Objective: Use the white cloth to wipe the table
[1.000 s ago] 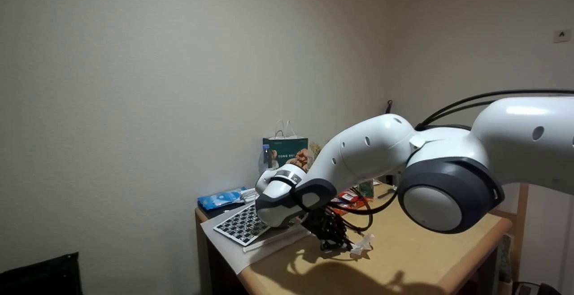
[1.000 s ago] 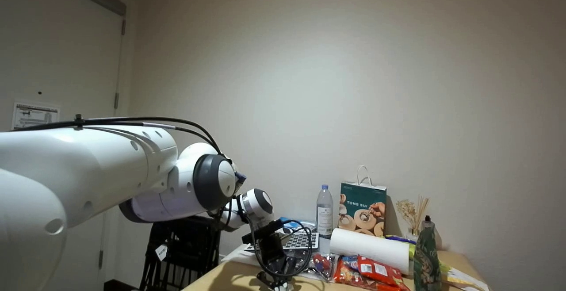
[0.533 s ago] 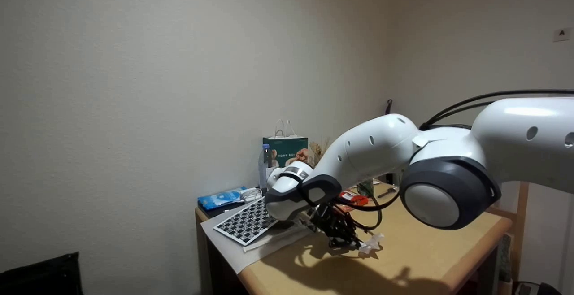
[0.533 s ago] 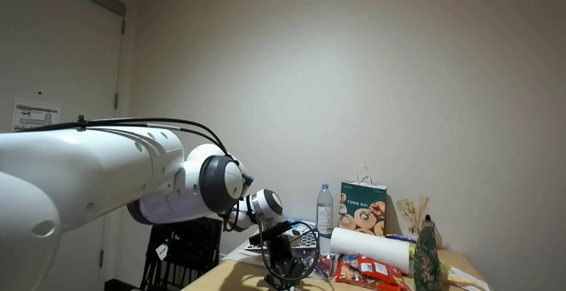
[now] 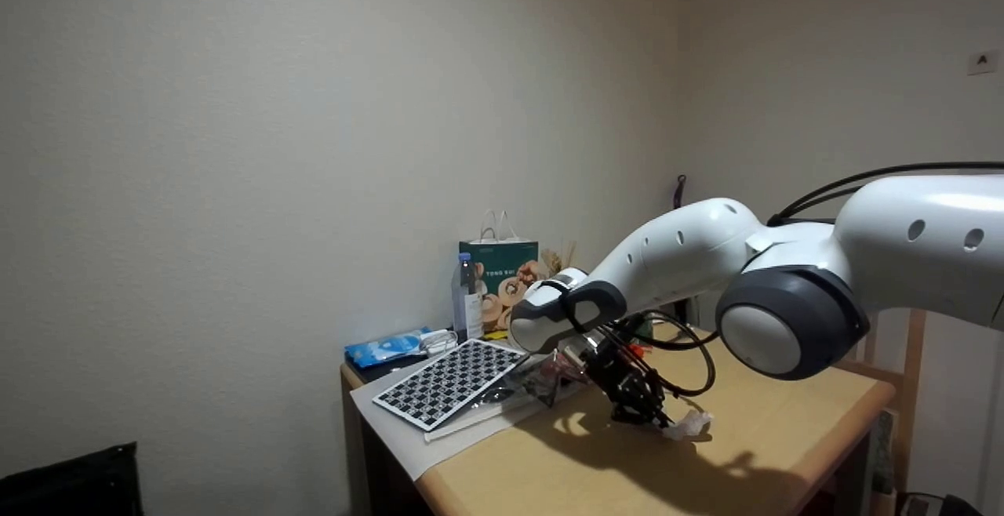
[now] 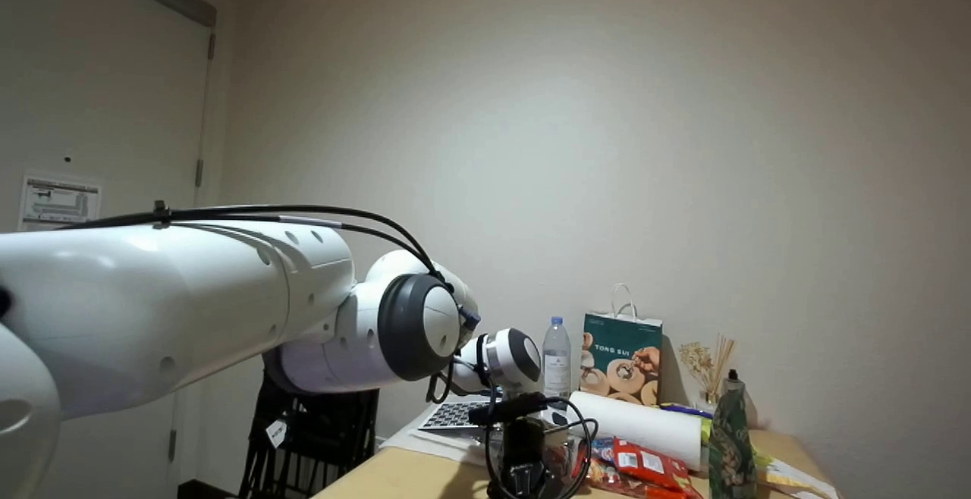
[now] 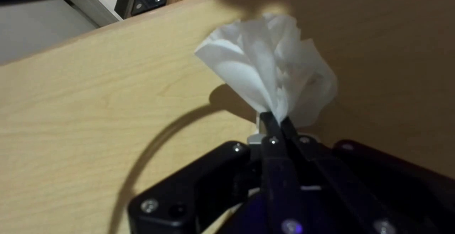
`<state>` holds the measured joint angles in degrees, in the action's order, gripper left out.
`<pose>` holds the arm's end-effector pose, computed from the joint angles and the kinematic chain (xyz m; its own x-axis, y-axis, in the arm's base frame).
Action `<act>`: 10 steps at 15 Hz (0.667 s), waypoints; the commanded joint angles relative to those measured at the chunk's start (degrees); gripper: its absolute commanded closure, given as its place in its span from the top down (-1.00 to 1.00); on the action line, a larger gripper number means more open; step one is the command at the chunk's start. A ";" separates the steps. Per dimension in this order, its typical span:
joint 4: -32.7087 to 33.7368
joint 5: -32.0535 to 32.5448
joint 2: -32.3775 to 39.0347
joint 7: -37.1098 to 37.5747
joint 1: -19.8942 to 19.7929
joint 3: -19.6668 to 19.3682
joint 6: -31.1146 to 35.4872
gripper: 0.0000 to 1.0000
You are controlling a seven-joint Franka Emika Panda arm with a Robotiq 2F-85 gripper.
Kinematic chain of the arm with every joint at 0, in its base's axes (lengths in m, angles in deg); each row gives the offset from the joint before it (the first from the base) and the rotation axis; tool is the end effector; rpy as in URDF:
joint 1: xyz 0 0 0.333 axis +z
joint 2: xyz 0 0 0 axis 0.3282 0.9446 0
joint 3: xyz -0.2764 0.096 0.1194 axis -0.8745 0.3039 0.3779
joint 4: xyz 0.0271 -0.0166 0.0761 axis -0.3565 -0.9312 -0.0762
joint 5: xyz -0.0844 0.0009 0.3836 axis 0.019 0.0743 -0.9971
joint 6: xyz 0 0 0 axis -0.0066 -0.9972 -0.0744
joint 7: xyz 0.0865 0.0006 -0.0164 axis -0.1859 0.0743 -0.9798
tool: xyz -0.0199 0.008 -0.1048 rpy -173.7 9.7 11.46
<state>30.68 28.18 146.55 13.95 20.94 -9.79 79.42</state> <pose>0.6851 -0.0911 0.0981 0.6629 -0.2941 -0.6885 0.0052 -0.9178 0.3971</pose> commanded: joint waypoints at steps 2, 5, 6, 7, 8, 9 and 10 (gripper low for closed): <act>-1.92 4.91 -2.25 -3.87 8.95 0.37 -1.29 -0.95; -2.01 7.60 -3.66 -5.75 16.53 0.65 -2.76 -0.95; -1.62 9.09 -3.68 -6.80 18.79 0.22 -2.80 -0.95; -1.34 10.97 -3.70 -8.31 20.63 -0.35 -2.71 -0.95; 0.06 8.19 -2.00 -4.28 18.67 0.35 -1.83 -0.95; 0.06 9.37 -2.34 -5.05 20.72 0.12 -2.07 -0.95; 0.06 9.87 -2.50 -5.23 21.90 -0.05 -2.22 -0.95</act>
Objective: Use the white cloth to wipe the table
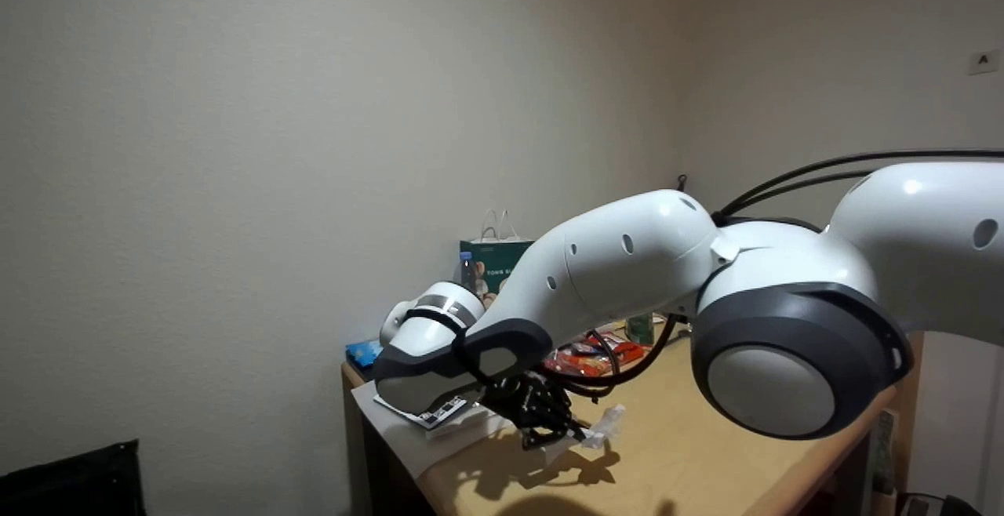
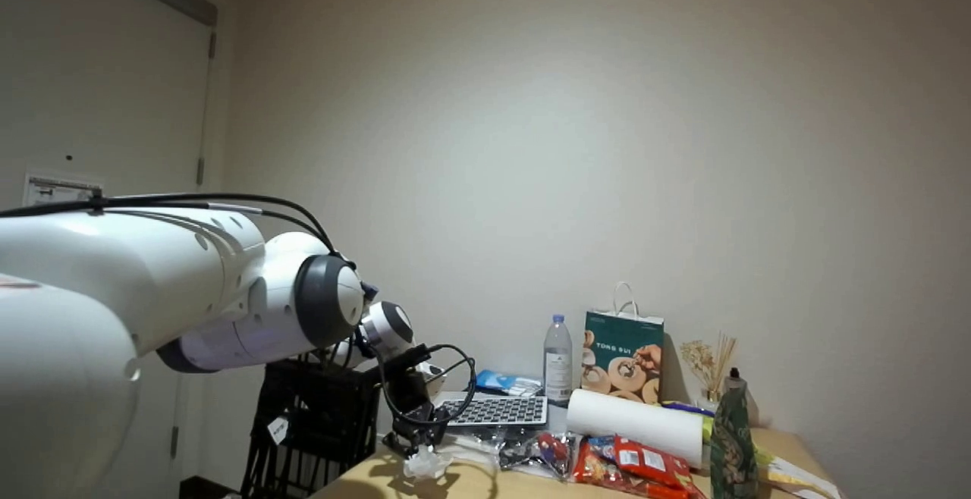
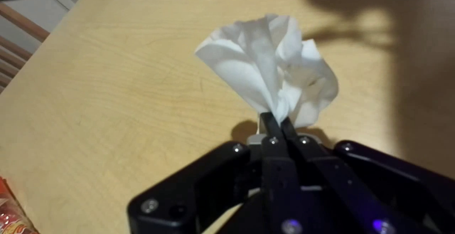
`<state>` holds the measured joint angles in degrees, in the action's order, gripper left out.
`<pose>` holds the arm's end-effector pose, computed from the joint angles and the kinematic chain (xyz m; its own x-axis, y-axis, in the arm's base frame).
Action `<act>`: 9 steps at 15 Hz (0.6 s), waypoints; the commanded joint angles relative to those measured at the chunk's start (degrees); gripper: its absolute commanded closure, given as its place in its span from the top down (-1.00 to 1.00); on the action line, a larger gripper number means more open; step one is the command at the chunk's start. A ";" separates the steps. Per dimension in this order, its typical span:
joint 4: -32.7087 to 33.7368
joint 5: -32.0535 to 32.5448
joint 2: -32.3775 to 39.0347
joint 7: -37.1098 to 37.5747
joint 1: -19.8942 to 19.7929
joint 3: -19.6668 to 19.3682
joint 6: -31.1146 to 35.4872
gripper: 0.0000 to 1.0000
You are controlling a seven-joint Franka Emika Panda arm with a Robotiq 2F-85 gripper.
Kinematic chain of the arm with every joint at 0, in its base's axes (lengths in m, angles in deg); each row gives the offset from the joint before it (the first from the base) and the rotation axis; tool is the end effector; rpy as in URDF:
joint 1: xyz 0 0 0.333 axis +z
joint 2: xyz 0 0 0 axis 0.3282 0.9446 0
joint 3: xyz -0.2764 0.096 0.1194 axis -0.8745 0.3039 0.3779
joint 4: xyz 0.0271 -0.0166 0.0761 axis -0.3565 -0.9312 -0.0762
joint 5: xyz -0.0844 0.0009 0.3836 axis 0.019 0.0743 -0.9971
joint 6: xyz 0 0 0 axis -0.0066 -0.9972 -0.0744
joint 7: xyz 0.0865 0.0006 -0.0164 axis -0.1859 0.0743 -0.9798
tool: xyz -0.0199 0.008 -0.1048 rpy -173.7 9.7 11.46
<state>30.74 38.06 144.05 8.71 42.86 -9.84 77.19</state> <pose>0.6826 0.1543 0.1393 0.7231 -0.0174 -0.6905 0.4355 -0.7645 0.4753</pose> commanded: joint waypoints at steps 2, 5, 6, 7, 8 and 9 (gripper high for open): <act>0.01 0.67 0.22 -1.25 0.25 -0.11 1.00 -0.95; 0.50 4.44 1.42 -3.93 4.33 -0.76 4.47 -0.95; 0.37 5.27 1.41 -4.05 6.04 -0.59 4.65 -0.95; 0.46 6.29 1.64 -4.03 8.05 -0.60 4.58 -0.95; 0.35 7.40 1.73 -4.28 9.87 -0.63 4.84 -0.95; 0.41 8.61 1.98 -4.51 11.76 -0.83 5.08 -0.95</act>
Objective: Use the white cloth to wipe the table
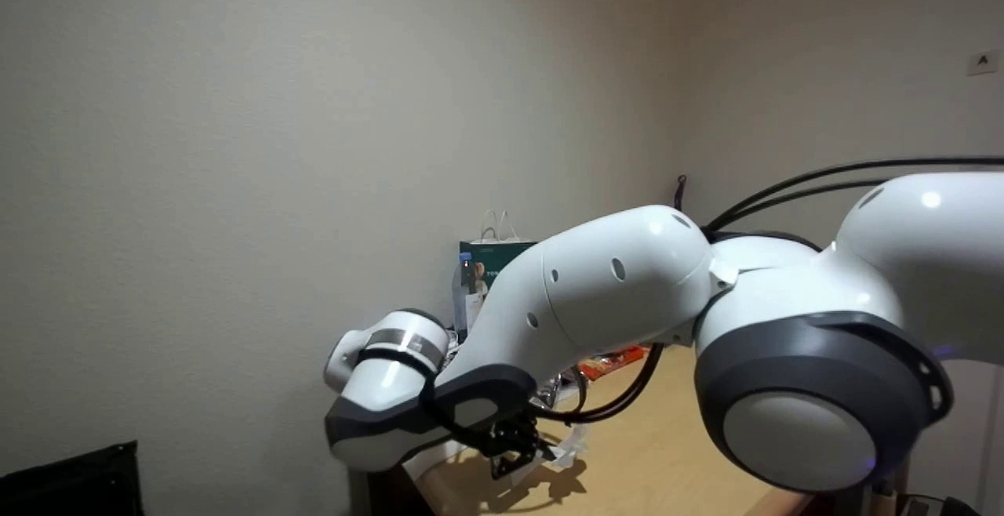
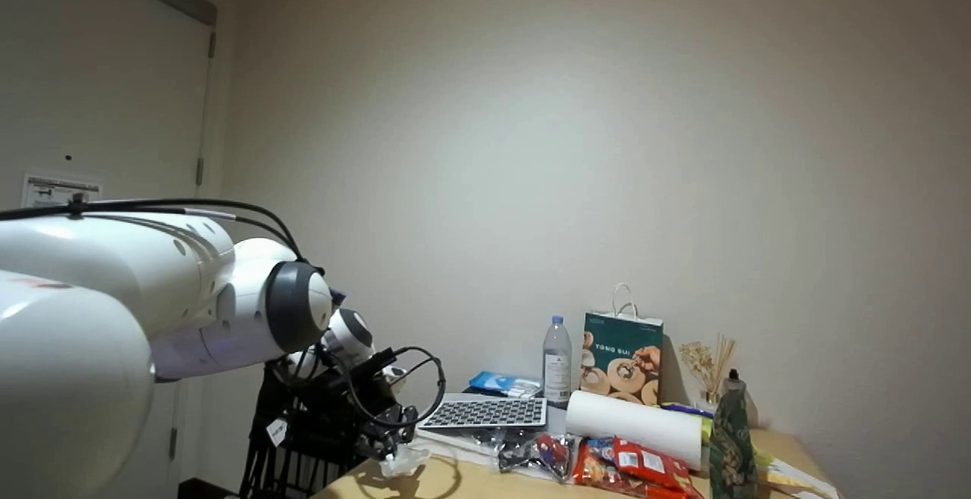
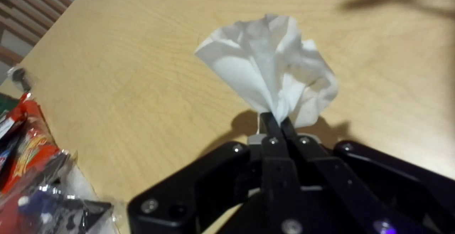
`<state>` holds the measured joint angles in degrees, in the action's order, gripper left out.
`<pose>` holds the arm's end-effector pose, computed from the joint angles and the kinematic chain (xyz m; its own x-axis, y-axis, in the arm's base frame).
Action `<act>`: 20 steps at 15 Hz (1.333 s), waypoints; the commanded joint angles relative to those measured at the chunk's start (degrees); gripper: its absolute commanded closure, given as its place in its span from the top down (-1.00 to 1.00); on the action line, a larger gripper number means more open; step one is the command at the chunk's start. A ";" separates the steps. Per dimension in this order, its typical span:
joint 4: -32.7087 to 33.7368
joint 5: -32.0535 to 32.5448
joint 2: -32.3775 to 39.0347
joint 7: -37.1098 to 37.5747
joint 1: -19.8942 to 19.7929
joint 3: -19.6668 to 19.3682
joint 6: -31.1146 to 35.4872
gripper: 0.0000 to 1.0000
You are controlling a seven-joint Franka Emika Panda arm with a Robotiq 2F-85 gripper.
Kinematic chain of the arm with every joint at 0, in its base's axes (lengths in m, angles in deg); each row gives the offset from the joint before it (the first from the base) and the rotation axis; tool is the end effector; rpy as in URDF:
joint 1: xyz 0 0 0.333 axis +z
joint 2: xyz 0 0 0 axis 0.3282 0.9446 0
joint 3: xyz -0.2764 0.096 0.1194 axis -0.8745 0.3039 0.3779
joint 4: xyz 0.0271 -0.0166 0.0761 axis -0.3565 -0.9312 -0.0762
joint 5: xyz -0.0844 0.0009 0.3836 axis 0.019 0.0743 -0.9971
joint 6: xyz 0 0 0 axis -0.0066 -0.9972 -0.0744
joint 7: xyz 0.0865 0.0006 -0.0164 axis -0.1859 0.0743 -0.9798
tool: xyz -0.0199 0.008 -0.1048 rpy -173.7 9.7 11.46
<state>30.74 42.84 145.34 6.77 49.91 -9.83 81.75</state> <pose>0.6696 0.2328 0.1278 0.7361 0.1203 -0.6661 0.5706 -0.6397 0.5151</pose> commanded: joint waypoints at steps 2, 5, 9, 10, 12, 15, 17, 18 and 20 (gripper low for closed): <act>0.56 6.72 1.04 -3.70 8.34 -1.17 1.33 -0.95; 0.67 11.42 1.82 -7.20 11.58 -1.73 4.62 -0.95; 2.00 13.86 3.99 -10.33 10.83 -2.37 7.79 -0.95; 2.24 13.97 4.43 -10.96 10.38 -2.67 8.34 -0.95; 2.69 13.60 5.20 -12.58 9.40 -3.00 8.92 -0.95; 3.93 13.10 6.41 -15.61 8.13 -3.05 8.54 -0.95; 4.62 12.23 6.99 -19.23 6.94 -2.53 6.45 -0.95; 6.93 13.88 8.11 -20.95 5.30 0.02 3.55 -0.95; 4.22 13.41 6.55 -24.42 3.52 2.12 1.36 -0.95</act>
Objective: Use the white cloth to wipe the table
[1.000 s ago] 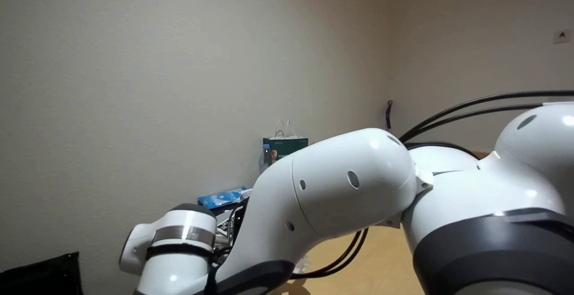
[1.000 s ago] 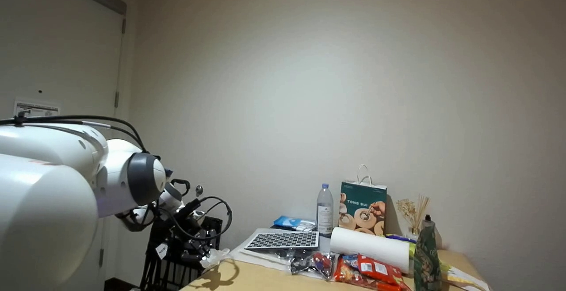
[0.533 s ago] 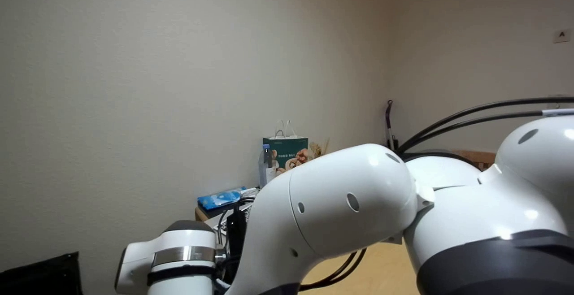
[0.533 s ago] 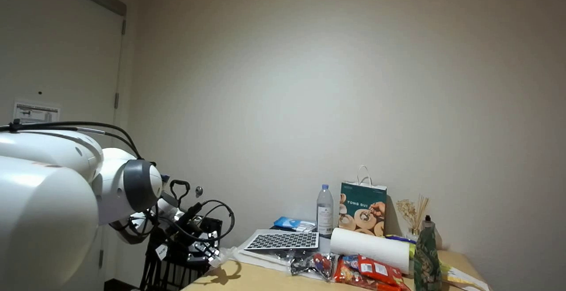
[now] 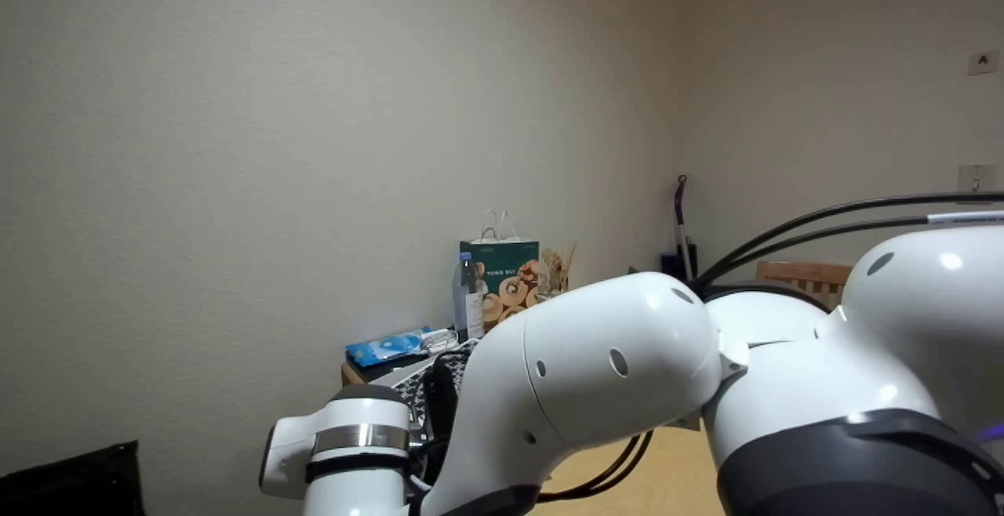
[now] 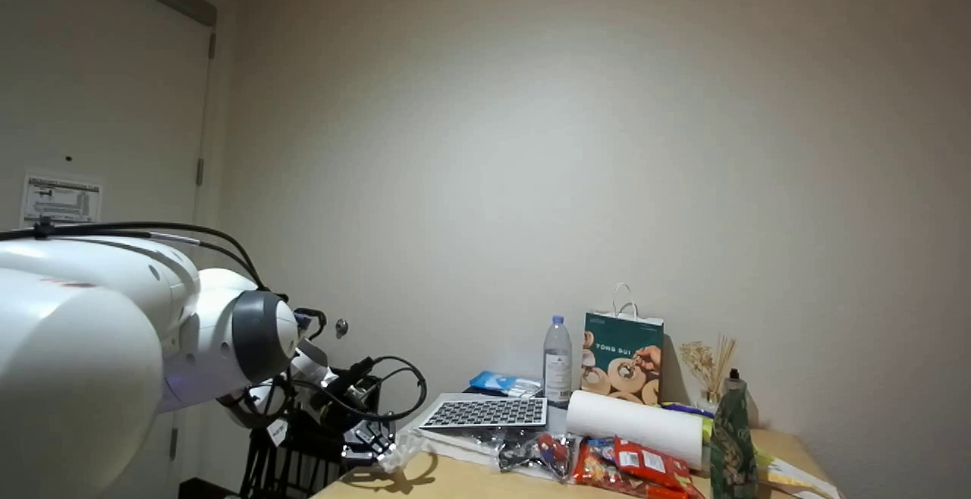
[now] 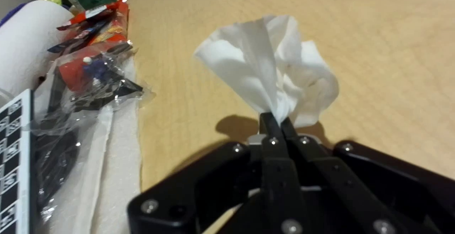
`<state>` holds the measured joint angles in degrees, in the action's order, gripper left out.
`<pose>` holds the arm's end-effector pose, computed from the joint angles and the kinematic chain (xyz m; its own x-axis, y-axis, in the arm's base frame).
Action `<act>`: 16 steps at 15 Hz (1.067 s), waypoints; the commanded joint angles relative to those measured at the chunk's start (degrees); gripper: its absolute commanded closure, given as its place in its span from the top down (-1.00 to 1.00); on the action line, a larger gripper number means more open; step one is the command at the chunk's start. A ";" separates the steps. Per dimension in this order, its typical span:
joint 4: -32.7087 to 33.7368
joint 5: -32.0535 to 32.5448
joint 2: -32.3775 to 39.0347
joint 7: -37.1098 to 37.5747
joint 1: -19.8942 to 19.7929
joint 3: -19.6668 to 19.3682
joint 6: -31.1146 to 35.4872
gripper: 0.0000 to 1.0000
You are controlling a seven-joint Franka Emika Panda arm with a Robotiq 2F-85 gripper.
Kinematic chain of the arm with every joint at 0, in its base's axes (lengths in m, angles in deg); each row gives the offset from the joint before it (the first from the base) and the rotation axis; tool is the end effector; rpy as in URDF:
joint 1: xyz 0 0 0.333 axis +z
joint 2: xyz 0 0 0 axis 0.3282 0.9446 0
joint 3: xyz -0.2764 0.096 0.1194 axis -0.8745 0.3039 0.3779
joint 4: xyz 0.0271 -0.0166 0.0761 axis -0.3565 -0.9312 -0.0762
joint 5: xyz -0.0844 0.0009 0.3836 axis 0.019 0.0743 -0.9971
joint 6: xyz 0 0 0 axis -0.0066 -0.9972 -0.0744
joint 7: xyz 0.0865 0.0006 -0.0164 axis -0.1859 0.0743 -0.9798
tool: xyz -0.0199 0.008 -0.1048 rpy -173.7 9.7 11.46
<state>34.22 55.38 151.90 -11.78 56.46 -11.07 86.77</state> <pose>0.6551 0.2932 0.0895 0.5047 0.3130 -0.8045 0.8589 -0.2754 0.4317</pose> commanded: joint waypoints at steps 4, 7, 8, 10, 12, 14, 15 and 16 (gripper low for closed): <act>0.85 0.46 0.06 -12.97 -6.64 7.04 -7.17 -0.95; 0.88 0.17 0.06 -18.10 -9.60 9.09 -6.32 -0.95; 0.61 1.02 0.06 -18.88 -10.49 9.01 -3.38 -0.95; 0.41 1.30 -0.02 -17.22 -12.00 8.06 -1.85 -0.95; 0.26 0.36 -0.05 -15.93 -14.31 8.07 -0.48 -0.95; -0.10 -0.95 -0.11 -14.97 -17.32 8.47 0.34 -0.95; -0.43 -1.67 -0.14 -14.78 -18.93 8.89 0.72 -0.95; -1.06 -2.41 -0.18 -14.22 -20.53 9.28 0.89 -0.95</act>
<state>34.98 55.46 151.72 -27.95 40.52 -3.64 84.47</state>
